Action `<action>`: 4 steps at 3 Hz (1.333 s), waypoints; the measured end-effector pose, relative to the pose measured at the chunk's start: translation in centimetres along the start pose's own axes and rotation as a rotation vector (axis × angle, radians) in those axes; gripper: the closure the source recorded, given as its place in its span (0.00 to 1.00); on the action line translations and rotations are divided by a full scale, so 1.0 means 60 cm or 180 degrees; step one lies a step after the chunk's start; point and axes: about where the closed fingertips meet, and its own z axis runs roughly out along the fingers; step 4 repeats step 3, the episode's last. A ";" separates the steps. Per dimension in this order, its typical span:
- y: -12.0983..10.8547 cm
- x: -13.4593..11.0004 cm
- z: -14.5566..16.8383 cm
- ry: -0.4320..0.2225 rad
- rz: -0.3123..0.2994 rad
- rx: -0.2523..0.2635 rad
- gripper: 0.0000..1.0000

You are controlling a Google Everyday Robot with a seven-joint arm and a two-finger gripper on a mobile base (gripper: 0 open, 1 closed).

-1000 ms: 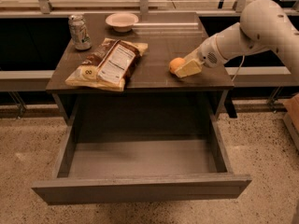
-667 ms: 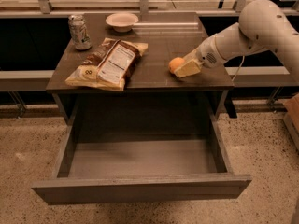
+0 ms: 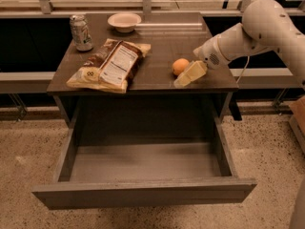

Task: Pick orange from top drawer and place on counter

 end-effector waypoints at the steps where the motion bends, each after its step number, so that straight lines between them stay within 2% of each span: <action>1: 0.012 -0.017 -0.018 -0.0204 -0.0052 -0.0215 0.00; 2: 0.011 -0.028 -0.055 -0.0425 -0.0109 -0.0274 0.00; 4: 0.010 -0.031 -0.060 -0.0452 -0.0116 -0.0272 0.00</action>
Offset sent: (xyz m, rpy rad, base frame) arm -0.0207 -0.0328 0.0673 0.2036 -0.0894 0.1091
